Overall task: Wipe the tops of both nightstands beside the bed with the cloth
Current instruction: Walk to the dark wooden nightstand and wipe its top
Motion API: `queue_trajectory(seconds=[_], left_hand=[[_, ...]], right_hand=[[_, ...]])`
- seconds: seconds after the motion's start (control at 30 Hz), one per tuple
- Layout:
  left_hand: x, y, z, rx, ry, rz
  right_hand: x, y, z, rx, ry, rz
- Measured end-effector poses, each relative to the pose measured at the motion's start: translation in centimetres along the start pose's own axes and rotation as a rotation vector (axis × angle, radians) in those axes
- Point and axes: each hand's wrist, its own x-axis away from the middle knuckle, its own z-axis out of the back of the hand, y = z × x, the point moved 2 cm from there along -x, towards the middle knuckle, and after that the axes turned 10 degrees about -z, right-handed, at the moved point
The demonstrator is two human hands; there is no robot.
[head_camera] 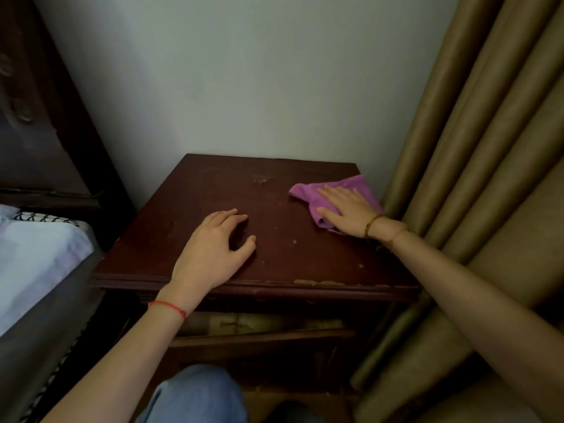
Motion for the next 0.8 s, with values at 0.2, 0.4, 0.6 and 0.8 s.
queue_trajectory(seconds=[0.2,0.4,0.6,0.8], left_hand=[[-0.2,0.2,-0.1,-0.005,0.011,0.002],[-0.1,0.4,0.2,0.003,0.0,0.003],[0.0,0.5,0.1,0.004,-0.001,0.007],[0.0,0.5,0.3,-0.003,-0.016,0.009]], right_hand=[[7.2,-1.3,-1.0,-0.084,-0.005,0.248],[6.5,0.3,-0.2,-0.03,0.009,-0.015],[11.6,-0.7,-1.2,-0.086,0.024,0.198],[11.1,2.1,-0.7,-0.041,0.034,-0.054]])
